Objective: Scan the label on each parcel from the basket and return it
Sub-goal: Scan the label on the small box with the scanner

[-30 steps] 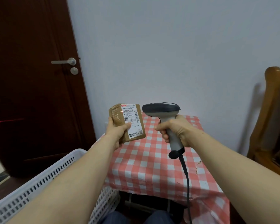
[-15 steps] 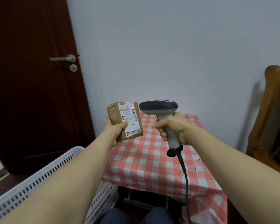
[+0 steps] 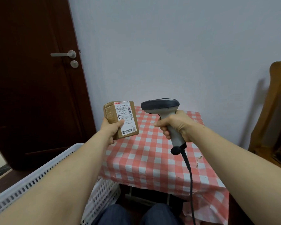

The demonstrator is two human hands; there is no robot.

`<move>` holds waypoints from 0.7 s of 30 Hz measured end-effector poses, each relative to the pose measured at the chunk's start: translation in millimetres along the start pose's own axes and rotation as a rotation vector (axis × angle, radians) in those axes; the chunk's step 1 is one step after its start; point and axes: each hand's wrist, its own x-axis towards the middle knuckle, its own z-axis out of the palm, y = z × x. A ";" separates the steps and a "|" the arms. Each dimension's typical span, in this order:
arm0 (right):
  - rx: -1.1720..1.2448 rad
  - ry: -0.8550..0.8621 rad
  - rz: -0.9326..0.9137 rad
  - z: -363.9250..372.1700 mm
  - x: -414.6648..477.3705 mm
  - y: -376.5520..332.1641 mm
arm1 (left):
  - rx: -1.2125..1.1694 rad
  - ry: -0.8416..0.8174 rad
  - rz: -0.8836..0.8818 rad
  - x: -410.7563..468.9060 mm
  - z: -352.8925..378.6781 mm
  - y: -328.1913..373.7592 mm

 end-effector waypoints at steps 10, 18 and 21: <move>-0.007 -0.041 -0.006 1.5 -3.2 -1.3 | -0.009 0.016 0.011 -6.9 -6.6 4.9; 0.031 -0.046 -0.009 3.6 -5.7 -2.0 | -0.019 0.018 0.026 -11.3 -5.4 7.2; 0.027 -0.041 -0.003 2.2 -6.3 -1.7 | -0.002 0.028 0.022 -13.5 -3.9 8.6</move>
